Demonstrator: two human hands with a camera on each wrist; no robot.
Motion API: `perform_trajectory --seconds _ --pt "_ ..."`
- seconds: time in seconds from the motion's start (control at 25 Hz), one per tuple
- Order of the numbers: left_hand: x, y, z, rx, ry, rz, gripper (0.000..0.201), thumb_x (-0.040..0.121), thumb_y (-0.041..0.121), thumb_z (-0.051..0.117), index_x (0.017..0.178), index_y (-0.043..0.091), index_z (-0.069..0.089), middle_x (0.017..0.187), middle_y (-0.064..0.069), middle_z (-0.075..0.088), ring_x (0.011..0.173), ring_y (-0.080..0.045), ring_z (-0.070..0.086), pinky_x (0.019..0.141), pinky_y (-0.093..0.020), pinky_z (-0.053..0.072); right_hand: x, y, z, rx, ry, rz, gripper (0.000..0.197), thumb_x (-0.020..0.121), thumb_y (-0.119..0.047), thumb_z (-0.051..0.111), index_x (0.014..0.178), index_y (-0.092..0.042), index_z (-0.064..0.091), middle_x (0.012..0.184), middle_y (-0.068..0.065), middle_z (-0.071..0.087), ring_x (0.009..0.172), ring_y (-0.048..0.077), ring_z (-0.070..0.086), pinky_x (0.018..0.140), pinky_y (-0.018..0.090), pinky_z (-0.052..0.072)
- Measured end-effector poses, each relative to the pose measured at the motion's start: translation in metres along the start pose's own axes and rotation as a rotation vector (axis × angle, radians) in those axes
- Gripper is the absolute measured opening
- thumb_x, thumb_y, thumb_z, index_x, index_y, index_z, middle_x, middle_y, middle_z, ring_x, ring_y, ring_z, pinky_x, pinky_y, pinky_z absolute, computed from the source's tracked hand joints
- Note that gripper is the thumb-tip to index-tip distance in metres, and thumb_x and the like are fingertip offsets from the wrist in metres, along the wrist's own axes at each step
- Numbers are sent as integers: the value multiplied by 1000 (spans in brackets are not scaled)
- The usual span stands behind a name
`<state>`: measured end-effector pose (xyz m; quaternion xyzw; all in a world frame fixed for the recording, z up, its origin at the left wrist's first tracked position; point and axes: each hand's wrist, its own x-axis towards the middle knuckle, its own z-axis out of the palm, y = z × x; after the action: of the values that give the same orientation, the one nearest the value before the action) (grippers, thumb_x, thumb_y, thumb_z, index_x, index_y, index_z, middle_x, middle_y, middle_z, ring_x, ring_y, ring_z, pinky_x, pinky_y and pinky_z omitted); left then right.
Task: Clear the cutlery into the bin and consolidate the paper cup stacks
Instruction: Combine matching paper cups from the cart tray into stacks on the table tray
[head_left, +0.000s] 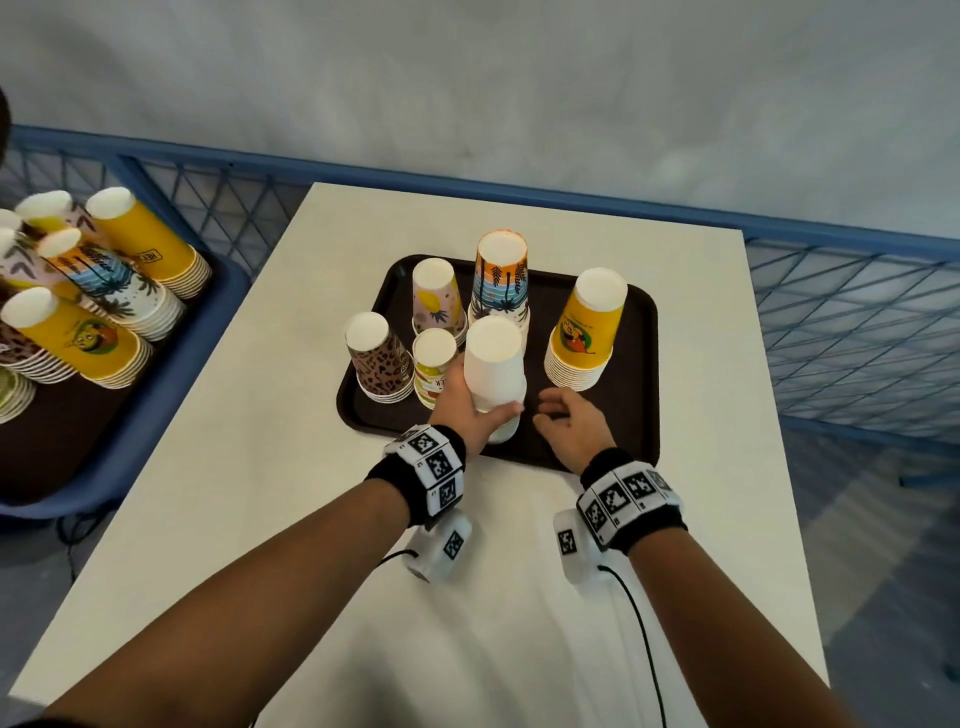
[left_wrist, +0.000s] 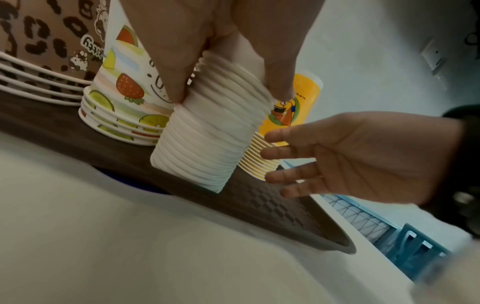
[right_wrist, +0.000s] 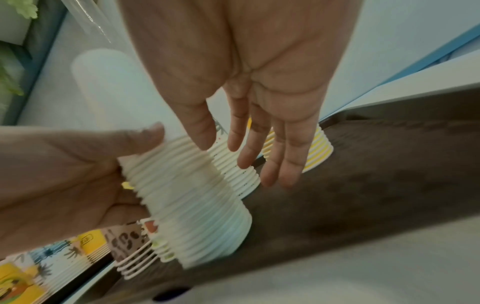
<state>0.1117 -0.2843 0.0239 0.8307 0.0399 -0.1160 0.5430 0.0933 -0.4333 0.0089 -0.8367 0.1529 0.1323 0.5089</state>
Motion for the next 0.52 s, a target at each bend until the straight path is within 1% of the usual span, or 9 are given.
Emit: perform_trajectory --seconds 0.08,0.16,0.2,0.28,0.32,0.36,0.4,0.44,0.52 --pt "-3 2 -1 28 -10 -4 80 73 19 76 137 10 28 138 -9 45 129 -24 42 98 -22 29 -15 8 5 -22 -16 -5 33 84 -8 60 117 -6 55 115 15 62 87 18 56 85 28 47" --pt "-8 7 -5 71 -49 -33 78 74 19 75 137 11 30 139 -8 46 130 -25 43 96 -22 30 -27 12 12 -38 -32 -13 33 84 -8 61 116 -6 56 113 15 62 87 18 56 89 32 48" --pt "-14 8 -10 96 -72 -55 77 75 19 74 138 12 31 140 -7 46 130 -25 43 97 -22 30 -34 12 18 -48 -45 -19 32 83 -8 61 115 -6 56 112 14 62 86 18 55 89 31 47" --pt "-28 3 -23 150 -94 -108 73 76 20 71 138 13 34 141 -6 46 130 -24 43 102 -26 32 -46 10 33 -73 -105 -38 31 84 -9 60 115 -7 57 107 10 61 84 18 54 83 27 45" --pt "-34 -4 -32 159 -104 -136 69 77 22 70 137 14 37 141 -6 47 128 -23 45 104 -28 34 -51 5 43 -88 -147 -50 31 84 -10 59 115 -8 57 103 7 58 83 18 53 80 26 43" --pt "-42 -12 -44 145 -114 -162 63 78 23 69 134 15 42 138 -6 50 123 -23 50 102 -29 38 -55 0 55 -102 -192 -66 30 85 -10 59 115 -9 57 101 4 56 81 18 52 78 25 41" --pt "-50 -21 -58 122 -116 -174 55 79 22 68 130 15 47 133 -6 54 114 -21 55 96 -27 43 -57 -7 69 -115 -229 -83 30 85 -10 58 114 -10 57 99 2 55 79 18 52 77 24 41" --pt "-56 -29 -70 104 -111 -180 48 80 21 68 125 14 52 127 -6 58 103 -20 59 87 -23 45 -58 -13 79 -132 -255 -108 29 85 -10 58 114 -10 57 98 1 55 76 16 52 74 20 41" --pt "-66 -49 -113 84 -43 -195 38 81 18 67 117 14 58 113 -4 63 87 -16 59 68 -10 45 -55 -34 112 -173 -308 -199 27 85 -9 58 112 -9 58 97 1 55 69 6 50 64 7 39"
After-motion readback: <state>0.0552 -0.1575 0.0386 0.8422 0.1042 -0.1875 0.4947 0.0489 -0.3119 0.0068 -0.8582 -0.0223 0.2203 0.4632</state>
